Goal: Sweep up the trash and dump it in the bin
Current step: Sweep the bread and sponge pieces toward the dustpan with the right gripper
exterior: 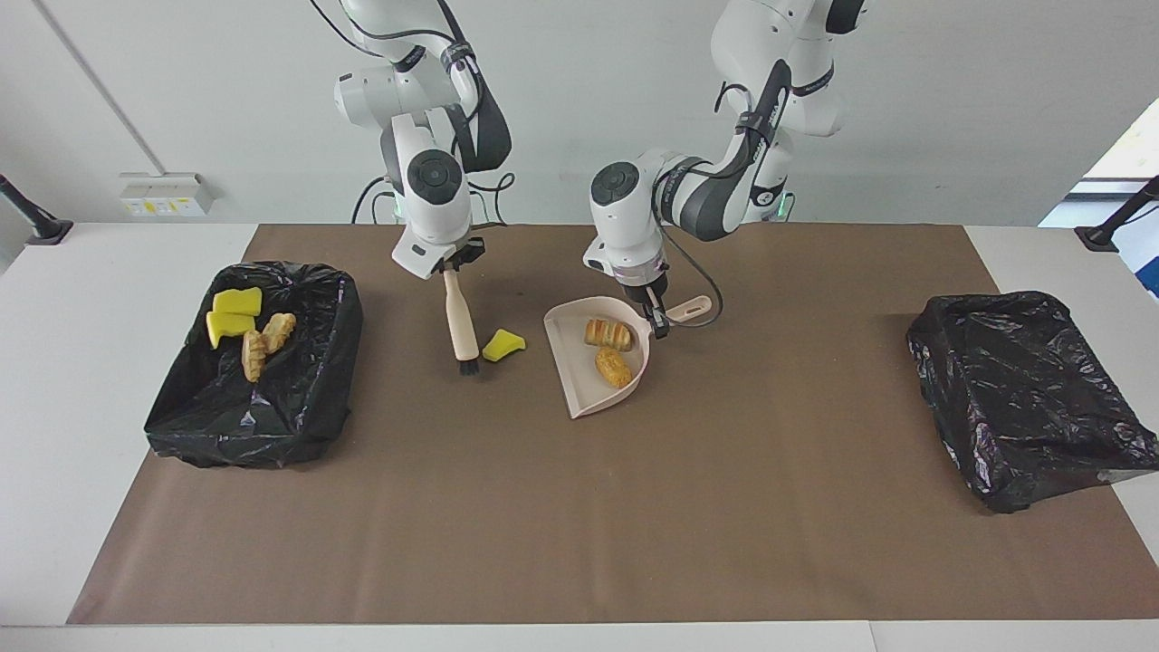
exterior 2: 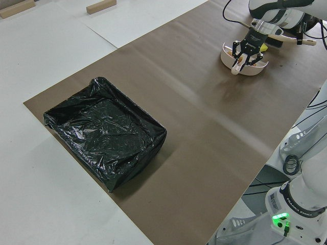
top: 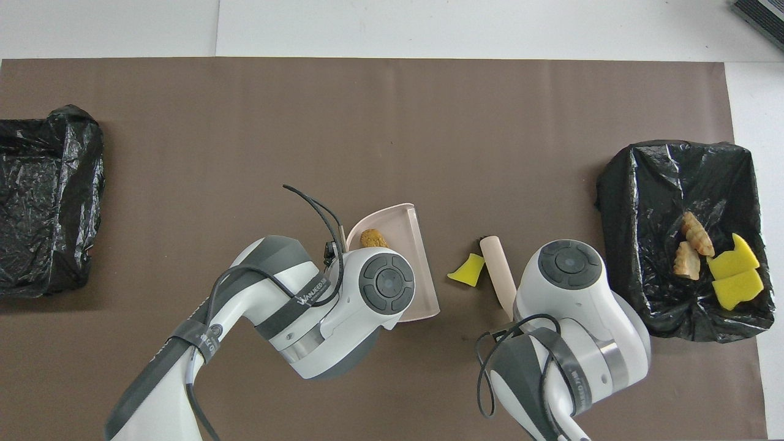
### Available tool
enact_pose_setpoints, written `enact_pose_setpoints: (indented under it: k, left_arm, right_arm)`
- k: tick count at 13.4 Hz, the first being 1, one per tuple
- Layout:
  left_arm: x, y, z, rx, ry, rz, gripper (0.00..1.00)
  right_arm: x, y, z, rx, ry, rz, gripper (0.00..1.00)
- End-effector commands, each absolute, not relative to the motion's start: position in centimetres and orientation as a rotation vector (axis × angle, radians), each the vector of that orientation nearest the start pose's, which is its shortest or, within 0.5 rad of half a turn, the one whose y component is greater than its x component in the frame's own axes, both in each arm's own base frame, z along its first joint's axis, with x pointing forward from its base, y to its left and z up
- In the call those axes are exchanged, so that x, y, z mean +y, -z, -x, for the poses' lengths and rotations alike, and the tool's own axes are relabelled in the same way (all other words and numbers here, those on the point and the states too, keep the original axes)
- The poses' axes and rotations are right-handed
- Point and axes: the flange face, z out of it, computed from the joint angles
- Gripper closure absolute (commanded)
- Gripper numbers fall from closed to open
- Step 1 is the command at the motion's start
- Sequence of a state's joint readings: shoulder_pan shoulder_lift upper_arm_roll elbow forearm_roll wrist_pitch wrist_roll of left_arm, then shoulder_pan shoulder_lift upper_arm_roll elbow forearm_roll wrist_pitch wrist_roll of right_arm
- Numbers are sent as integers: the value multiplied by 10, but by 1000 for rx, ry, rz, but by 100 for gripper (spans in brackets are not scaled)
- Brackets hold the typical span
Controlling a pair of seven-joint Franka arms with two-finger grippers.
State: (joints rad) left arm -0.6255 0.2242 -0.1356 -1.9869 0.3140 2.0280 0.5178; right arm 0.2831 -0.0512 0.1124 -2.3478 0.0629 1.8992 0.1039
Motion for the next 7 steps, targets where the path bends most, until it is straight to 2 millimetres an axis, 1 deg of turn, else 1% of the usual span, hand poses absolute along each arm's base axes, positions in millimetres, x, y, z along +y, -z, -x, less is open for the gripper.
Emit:
enact_pose_setpoints:
  k: [1,2,3,5,7]
  left_arm:
    - [-377,-343,-419,1907,-224,2115,100]
    - [-375,-341,-417,1908,-230,2115,100]
    - [-374,-339,-417,1906,-237,2115,100]
    - [-371,-341,-419,1904,-222,2123,100]
    - [-365,-340,-426,1903,-219,2129,100]
  right_arm:
    - [216,-317,-399,-397,-591,3009,100]
    - [233,-319,-394,-369,-581,2948,100]
    - [244,-322,-392,-304,-586,2876,100]
    - [258,-327,-389,-234,-602,2766,100]
    - [263,-344,-394,-209,-576,2742,100]
